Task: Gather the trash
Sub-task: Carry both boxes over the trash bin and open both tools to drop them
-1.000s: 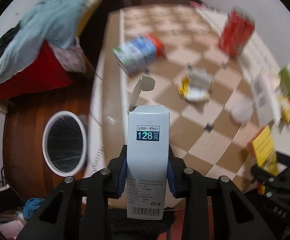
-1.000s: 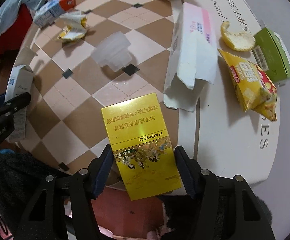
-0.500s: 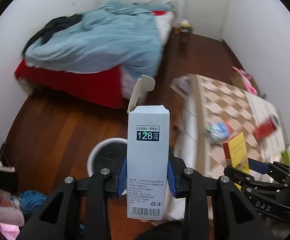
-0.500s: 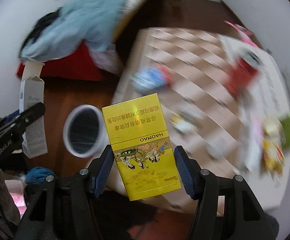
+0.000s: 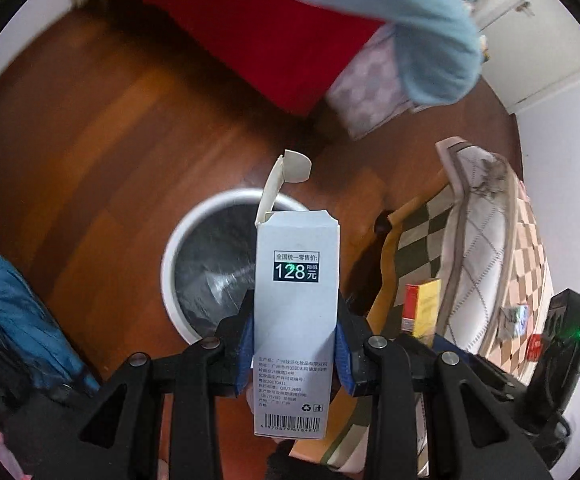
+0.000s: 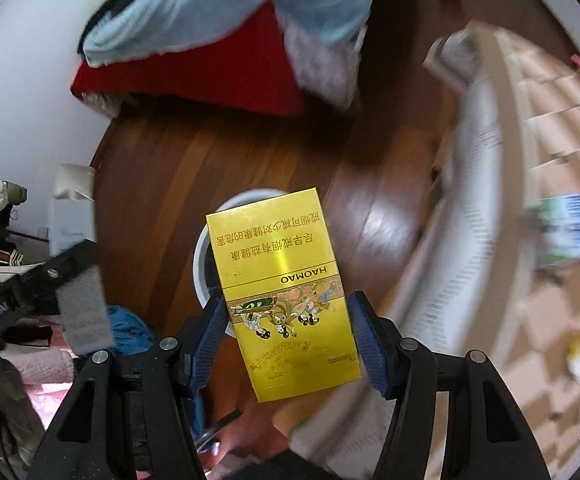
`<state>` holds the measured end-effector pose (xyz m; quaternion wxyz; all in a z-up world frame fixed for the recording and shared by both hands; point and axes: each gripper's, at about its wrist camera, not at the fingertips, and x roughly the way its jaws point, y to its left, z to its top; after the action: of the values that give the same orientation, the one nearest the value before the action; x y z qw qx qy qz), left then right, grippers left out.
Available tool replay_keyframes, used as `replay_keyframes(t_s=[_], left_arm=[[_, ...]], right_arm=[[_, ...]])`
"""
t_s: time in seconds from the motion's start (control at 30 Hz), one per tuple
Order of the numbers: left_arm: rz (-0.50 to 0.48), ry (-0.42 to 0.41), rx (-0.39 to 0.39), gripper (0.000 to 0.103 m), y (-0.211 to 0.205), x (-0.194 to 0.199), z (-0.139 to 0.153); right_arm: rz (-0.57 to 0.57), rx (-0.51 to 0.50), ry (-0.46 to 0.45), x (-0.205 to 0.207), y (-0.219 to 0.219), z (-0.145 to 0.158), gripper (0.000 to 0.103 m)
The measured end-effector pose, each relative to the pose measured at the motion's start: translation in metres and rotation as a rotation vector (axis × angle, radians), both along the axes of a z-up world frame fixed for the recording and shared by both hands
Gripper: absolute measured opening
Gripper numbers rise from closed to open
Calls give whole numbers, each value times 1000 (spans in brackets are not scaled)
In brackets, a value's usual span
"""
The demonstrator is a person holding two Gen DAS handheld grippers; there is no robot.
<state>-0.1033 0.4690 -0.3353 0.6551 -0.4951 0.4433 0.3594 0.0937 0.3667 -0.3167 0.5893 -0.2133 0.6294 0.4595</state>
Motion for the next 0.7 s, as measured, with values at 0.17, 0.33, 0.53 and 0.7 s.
replay_keyframes(t_s=[0.17,0.33,0.53,0.7], left_arm=[[23,36,-61,37,14,-7,-22],[106,78,-23,94,11,-38,-22],[132,258,127,95,-18,-62,-8],[117,302,195,95,-40,-68,5]], right_arm=[[2,-61,52,-9,32,-51,63],[15,-73,73,-11,56,-81,63],[31,-81,104,-17,69,-100,103],[96,-88,-11,-34,65,-88,103]])
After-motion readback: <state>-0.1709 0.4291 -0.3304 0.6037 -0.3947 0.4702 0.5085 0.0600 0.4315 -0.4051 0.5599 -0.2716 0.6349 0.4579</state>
